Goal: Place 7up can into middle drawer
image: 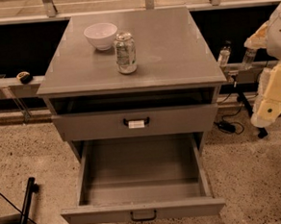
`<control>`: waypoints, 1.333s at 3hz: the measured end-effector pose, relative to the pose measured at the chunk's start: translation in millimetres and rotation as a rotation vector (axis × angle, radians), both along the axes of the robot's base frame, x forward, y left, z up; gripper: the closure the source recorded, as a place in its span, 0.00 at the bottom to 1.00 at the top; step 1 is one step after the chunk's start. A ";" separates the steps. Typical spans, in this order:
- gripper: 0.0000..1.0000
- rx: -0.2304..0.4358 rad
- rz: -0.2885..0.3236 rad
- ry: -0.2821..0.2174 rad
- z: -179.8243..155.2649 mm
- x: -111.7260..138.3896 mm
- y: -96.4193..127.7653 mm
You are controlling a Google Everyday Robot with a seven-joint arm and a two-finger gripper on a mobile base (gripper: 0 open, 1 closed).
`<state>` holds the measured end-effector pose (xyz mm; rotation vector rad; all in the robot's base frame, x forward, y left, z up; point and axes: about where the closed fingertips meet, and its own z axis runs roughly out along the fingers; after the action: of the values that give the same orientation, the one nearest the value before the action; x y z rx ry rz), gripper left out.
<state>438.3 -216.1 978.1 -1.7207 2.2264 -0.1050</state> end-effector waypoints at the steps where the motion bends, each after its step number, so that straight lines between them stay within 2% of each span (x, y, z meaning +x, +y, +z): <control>1: 0.00 0.000 0.000 0.000 0.0 0.0 0.0; 2: 0.00 0.067 0.071 -0.043 0.3 38.4 28.4; 3: 0.00 0.166 0.174 -0.089 0.3 96.4 87.1; 4: 0.00 0.297 0.240 -0.125 -3.0 147.1 142.5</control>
Offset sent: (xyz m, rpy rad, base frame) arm 0.1203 0.0891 0.0008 0.2171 -0.1233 0.2288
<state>585.5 -73.7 975.1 -1.7456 1.8257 0.1618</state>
